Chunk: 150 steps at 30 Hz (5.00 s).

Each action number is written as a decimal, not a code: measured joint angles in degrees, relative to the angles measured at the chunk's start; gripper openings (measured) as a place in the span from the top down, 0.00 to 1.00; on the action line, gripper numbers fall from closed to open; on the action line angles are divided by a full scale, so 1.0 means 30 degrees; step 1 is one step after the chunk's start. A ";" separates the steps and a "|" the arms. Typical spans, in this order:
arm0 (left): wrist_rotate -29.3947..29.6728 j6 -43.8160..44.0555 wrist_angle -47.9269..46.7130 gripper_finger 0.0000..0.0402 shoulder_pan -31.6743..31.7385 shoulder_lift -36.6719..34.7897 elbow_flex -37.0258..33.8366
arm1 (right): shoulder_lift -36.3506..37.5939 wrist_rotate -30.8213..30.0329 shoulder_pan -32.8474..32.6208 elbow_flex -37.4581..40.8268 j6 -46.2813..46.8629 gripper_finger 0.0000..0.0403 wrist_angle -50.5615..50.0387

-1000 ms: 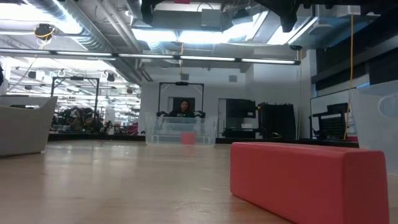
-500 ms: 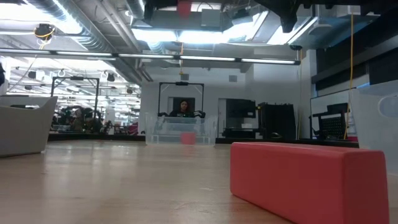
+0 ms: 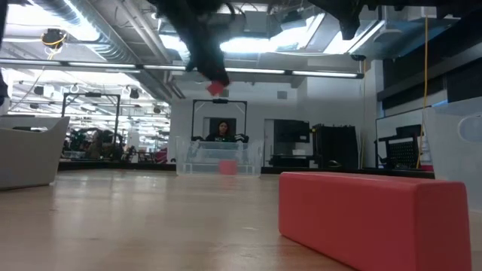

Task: Sort & place blocks by color
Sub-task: Put the top left orange half pillar block into the top transparent bin, then put the orange half pillar block into the top transparent bin

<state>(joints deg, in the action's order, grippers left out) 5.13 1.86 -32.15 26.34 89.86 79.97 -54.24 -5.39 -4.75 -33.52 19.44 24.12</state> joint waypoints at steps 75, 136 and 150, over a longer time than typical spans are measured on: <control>-0.2974 0.2514 0.8480 0.62 -0.3904 -0.5392 -0.4860 | -0.0007 -0.0188 0.0006 0.0000 0.0867 0.39 -0.1902; 0.1047 0.5709 2.0992 0.62 -0.9090 -1.4277 -1.7882 | -1.4360 0.3214 -0.6327 -1.5157 1.8268 0.39 -1.9411; 0.0982 0.5702 2.1005 0.62 -0.9083 -1.4275 -1.7882 | -2.1210 0.3192 -0.7521 -2.0206 2.3829 0.39 -2.2880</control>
<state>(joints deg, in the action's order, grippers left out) 8.08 18.96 30.87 -0.91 47.03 26.33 -117.87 4.19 -27.31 -94.14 90.93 -44.52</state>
